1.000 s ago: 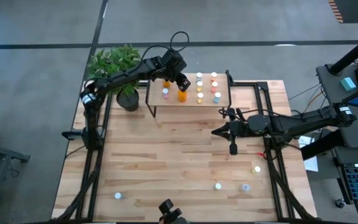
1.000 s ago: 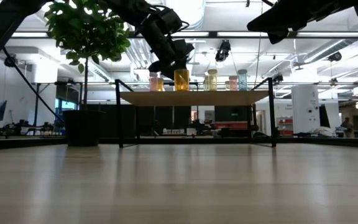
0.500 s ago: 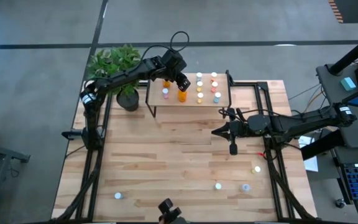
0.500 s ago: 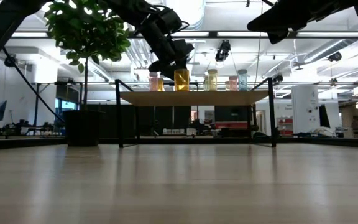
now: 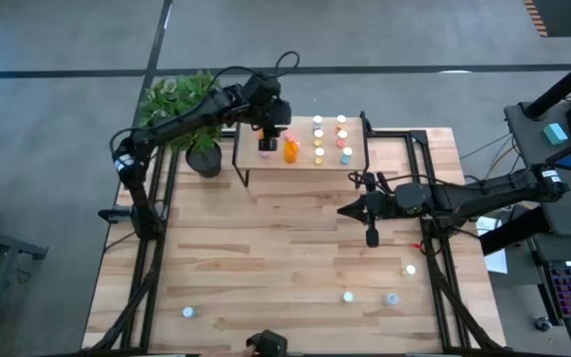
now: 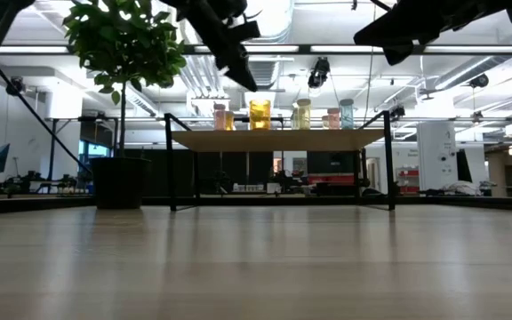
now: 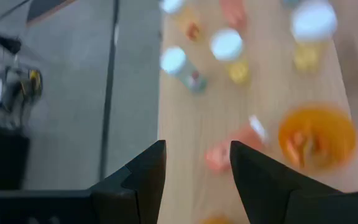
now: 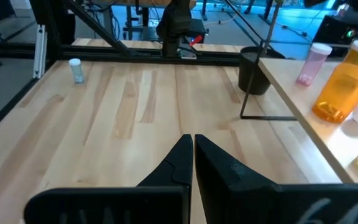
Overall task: Pick and place medicine bottles onto shelf by color
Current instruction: Put the red pill bottle on the shelf
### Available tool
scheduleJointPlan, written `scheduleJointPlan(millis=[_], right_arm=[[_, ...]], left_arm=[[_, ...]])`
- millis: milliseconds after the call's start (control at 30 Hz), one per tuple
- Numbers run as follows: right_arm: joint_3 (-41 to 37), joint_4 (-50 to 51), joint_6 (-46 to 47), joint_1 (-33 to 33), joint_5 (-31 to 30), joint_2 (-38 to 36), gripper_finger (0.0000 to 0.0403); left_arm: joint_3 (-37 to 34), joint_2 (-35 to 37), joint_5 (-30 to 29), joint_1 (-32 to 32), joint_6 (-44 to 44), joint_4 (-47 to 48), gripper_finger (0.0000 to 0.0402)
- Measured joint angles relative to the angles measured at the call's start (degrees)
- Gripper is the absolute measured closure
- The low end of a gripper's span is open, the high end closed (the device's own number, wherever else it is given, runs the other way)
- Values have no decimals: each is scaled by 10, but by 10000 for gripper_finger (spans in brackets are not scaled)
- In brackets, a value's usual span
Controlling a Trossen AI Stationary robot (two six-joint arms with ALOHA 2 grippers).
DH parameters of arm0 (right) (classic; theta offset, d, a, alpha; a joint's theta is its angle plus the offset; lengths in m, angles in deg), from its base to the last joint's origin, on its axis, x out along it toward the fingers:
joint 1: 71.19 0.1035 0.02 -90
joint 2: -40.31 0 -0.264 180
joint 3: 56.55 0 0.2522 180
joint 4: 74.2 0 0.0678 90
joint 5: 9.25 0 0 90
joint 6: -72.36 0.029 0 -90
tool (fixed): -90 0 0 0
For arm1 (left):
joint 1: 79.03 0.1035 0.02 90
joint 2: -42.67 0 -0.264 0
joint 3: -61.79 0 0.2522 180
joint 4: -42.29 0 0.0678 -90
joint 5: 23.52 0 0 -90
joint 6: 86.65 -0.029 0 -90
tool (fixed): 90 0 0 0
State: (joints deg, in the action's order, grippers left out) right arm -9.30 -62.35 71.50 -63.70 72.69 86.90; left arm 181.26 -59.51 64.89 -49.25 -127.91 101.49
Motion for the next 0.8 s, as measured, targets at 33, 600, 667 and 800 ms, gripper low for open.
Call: scheduleJointPlan(millis=[33, 600, 667, 800], right_arm=[[0, 1, 6, 0, 0, 0, 394], [-2, 25, 90, 0, 0, 1, 394], [-2, 25, 100, 0, -1, 1, 394], [-2, 25, 108, 0, -12, 1, 394]], left_arm=[[1, 0, 0, 0, -24, 9, 239], [-8, -27, 48, 5, -116, 12, 240], [-9, -33, 48, 5, -117, 12, 240], [-9, -41, 49, 5, -118, 12, 240]])
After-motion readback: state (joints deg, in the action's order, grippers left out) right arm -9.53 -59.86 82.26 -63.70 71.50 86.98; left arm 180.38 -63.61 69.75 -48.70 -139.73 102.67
